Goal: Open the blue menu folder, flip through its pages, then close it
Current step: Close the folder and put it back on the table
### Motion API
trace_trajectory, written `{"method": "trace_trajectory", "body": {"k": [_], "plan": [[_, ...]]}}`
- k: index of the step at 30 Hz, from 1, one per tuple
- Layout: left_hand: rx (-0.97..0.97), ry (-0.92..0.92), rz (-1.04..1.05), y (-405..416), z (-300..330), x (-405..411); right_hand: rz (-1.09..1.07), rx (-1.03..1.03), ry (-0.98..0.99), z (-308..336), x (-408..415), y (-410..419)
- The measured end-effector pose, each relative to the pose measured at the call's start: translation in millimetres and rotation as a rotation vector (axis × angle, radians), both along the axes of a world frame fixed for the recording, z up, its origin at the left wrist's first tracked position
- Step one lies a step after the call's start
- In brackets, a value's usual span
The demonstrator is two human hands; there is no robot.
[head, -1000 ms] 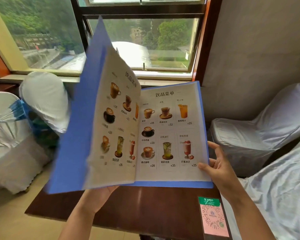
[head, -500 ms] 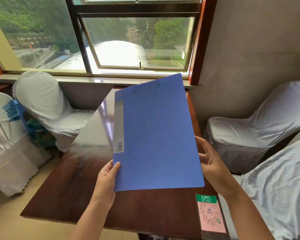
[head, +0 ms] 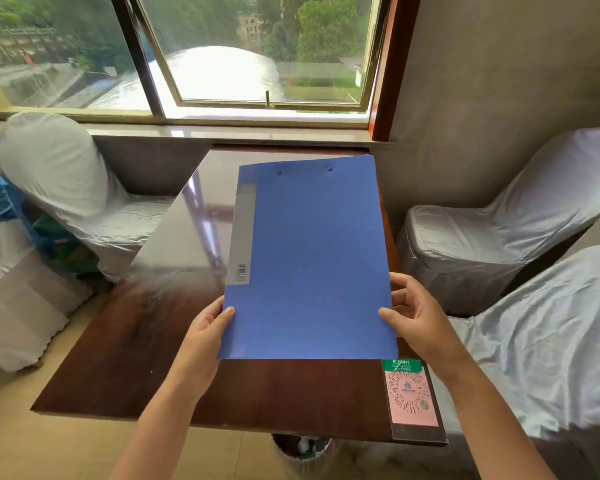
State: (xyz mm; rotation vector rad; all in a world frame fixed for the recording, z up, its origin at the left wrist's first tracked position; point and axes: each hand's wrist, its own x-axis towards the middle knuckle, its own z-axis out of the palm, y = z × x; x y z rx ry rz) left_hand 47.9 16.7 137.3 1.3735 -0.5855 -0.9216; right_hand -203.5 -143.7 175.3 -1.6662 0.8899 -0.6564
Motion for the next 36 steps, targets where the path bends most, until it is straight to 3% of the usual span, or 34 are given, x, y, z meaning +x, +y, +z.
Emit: {"method": "trace_trajectory", "body": {"k": [4,10,19,25,28,30,33,36], "plan": [[0.141,-0.076,-0.198,7,-16,8,-0.041,-0.043,0.175,-33,-4,-4],[0.354,-0.069,-0.112,6,-79,2,-0.061,-0.046,0.474,-105,4,2],[0.561,-0.149,-0.150,-3,-158,-4,-0.015,-0.239,0.988,-182,11,7],[0.608,-0.523,-0.231,-10,-174,-10,0.027,-0.302,1.071,-200,6,7],[0.691,-0.679,-0.090,-10,-176,-18,0.020,-0.417,1.147,-198,0,10],[0.639,-0.810,-0.009,-7,-170,-25,0.024,-0.546,1.149,-192,-5,18],[0.466,-1.144,-0.276,1,-164,-35,0.210,-0.745,1.049,-195,-18,39],[0.510,-1.301,-0.615,12,-169,-46,0.372,-0.779,1.016,-203,-27,50]]}}
